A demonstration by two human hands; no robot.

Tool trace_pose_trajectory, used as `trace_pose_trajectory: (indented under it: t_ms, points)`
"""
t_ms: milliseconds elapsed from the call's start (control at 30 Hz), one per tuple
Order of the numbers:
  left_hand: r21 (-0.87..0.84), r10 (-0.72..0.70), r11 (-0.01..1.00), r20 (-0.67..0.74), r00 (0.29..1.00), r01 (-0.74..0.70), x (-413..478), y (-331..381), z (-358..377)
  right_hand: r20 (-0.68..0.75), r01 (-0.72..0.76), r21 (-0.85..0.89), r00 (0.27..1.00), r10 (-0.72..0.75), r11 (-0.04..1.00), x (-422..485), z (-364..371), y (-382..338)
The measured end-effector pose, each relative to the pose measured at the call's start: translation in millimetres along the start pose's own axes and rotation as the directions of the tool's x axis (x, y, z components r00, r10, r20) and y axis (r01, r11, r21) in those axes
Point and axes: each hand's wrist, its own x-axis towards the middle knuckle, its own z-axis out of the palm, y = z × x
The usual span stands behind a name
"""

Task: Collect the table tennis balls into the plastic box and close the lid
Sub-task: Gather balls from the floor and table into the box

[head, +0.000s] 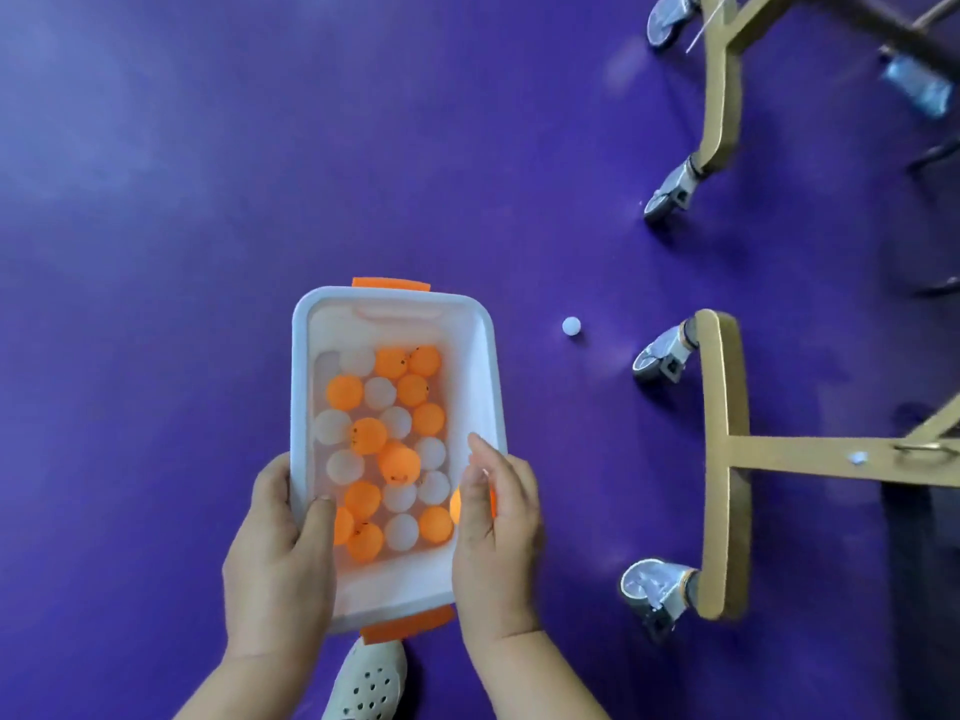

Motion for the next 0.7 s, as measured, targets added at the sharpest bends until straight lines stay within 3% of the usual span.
trace_pose_trajectory:
  t_ms: [200,300,433,533,700]
  points:
    - [-0.050,-0.019,0.999,-0.013,1.000,0.018,28.5,36.9,20.4,0.072,0.125,-0.069,0.990,-0.120,0.990,63.5,0.0,-22.1]
    - [-0.093,-0.038,0.995,-0.001,0.999,0.038,50.9,50.0,31.3,0.031,0.130,-0.112,0.991,-0.128,0.985,98.6,-0.2,-20.4]
    - [-0.113,-0.087,0.990,0.023,0.996,0.089,96.1,67.3,44.7,-0.107,-0.063,-0.117,0.993,0.050,0.991,162.0,-0.4,-11.1]
    - [-0.093,-0.120,0.988,-0.003,0.993,0.120,124.7,77.2,51.7,-0.178,-0.262,-0.130,0.955,0.237,0.956,208.7,0.5,12.3]
    - [-0.037,-0.140,0.990,-0.007,0.990,0.139,170.4,88.5,73.3,-0.238,-0.448,-0.260,0.888,0.393,0.856,276.9,10.3,79.2]
